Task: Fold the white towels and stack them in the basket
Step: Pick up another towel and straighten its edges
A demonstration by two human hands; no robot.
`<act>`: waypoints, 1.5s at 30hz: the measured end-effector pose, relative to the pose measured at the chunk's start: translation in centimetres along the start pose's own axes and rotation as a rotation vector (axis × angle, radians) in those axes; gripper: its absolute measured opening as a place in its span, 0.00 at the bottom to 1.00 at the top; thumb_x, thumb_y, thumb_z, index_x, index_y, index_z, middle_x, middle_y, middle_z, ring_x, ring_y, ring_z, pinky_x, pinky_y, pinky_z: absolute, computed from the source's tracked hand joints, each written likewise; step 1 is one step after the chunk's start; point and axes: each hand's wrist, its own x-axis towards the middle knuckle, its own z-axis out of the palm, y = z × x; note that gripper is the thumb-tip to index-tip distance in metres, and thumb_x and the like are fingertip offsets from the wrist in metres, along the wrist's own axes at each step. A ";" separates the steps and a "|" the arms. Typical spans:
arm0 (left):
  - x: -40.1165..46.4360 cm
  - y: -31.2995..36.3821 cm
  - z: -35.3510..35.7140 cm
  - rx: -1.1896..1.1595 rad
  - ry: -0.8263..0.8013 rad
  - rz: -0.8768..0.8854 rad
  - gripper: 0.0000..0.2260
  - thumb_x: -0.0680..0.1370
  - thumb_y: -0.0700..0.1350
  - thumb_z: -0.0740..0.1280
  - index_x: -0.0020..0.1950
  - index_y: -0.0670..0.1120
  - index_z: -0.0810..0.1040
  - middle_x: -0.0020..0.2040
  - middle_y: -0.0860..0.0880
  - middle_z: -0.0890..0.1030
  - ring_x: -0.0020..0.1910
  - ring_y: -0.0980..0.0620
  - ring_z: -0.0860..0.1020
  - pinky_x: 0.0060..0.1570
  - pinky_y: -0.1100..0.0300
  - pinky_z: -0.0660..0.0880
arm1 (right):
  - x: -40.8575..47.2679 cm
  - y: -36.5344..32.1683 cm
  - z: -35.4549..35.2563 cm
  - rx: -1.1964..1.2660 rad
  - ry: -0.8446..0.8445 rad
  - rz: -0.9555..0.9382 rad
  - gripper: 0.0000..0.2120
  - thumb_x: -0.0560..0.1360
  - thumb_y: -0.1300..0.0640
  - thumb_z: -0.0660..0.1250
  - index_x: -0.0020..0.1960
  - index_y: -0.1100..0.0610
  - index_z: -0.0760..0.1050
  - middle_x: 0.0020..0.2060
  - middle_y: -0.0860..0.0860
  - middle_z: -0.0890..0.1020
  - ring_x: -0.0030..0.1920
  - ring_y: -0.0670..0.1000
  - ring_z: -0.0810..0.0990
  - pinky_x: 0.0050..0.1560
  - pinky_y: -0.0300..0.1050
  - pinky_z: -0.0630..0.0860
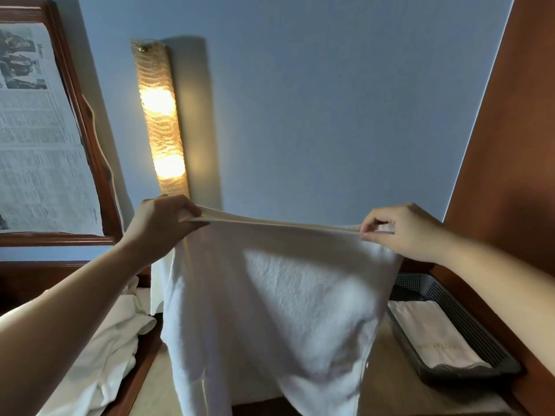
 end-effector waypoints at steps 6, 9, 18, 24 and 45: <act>0.2 0.2 1.1 0.035 -0.014 0.048 0.11 0.69 0.48 0.83 0.48 0.49 0.88 0.38 0.57 0.76 0.36 0.58 0.74 0.39 0.68 0.67 | 0.2 1.9 1.5 -0.196 -0.123 0.042 0.04 0.78 0.52 0.75 0.47 0.43 0.83 0.44 0.37 0.84 0.49 0.39 0.82 0.54 0.43 0.77; 0.1 -0.1 1.6 0.032 -0.036 0.064 0.10 0.69 0.49 0.83 0.46 0.50 0.87 0.38 0.54 0.78 0.36 0.53 0.76 0.38 0.59 0.71 | 0.2 2.1 1.1 -0.196 -0.058 0.092 0.06 0.79 0.54 0.73 0.51 0.43 0.81 0.47 0.40 0.84 0.51 0.47 0.83 0.52 0.46 0.78; 1.0 1.6 4.2 -0.048 -0.156 -0.015 0.07 0.73 0.55 0.79 0.42 0.55 0.86 0.40 0.58 0.84 0.43 0.61 0.79 0.41 0.66 0.71 | 3.7 0.4 2.8 -0.649 -0.085 0.307 0.08 0.73 0.67 0.61 0.49 0.57 0.73 0.46 0.52 0.70 0.43 0.59 0.75 0.41 0.52 0.77; 1.2 2.0 5.2 -0.032 -0.143 0.035 0.07 0.77 0.55 0.76 0.45 0.53 0.83 0.40 0.55 0.82 0.41 0.54 0.79 0.40 0.57 0.73 | 6.7 -0.7 2.9 -0.575 0.125 0.432 0.06 0.73 0.68 0.61 0.40 0.60 0.68 0.42 0.55 0.74 0.41 0.58 0.72 0.36 0.46 0.67; -15.3 -4.2 13.0 -0.344 -0.164 -0.413 0.31 0.79 0.72 0.56 0.40 0.44 0.75 0.36 0.45 0.78 0.35 0.50 0.77 0.33 0.58 0.71 | 12.6 -6.9 -1.9 -0.749 0.580 -0.099 0.08 0.66 0.67 0.54 0.42 0.60 0.70 0.35 0.60 0.76 0.39 0.64 0.75 0.45 0.54 0.64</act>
